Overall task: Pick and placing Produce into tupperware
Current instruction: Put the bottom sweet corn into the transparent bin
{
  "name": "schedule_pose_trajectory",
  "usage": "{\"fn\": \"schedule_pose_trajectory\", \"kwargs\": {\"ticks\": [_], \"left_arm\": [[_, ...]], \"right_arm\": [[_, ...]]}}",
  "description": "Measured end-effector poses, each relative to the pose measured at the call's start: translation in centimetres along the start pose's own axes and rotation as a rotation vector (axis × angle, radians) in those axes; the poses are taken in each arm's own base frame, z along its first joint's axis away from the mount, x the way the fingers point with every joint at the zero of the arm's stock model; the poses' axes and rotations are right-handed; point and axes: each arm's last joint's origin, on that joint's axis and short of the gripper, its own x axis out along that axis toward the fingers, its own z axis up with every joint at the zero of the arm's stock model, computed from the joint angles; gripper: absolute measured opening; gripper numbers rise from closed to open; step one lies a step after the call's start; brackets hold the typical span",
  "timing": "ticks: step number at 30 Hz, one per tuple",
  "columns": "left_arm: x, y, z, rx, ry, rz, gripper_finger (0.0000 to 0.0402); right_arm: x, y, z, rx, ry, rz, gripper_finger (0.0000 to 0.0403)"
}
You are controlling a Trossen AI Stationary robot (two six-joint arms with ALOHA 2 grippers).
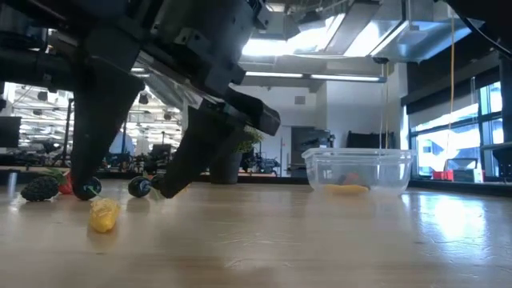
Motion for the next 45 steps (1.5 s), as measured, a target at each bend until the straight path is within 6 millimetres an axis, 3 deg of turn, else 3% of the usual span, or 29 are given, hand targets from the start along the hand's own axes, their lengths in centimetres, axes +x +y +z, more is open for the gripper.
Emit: {"fn": "schedule_pose_trajectory", "kwargs": {"ticks": [21, 45], "left_arm": [[0.0, 0.0, 0.0, 0.0, 0.003, 0.001, 0.0], [0.0, 0.0, 0.0, 0.0, 0.003, 0.0, 0.0]], "right_arm": [[2.0, -0.5, -0.9, -0.016, 0.018, -0.044, 0.028], [2.0, -1.0, -0.3, -0.028, 0.034, -0.064, 0.0013]]}}
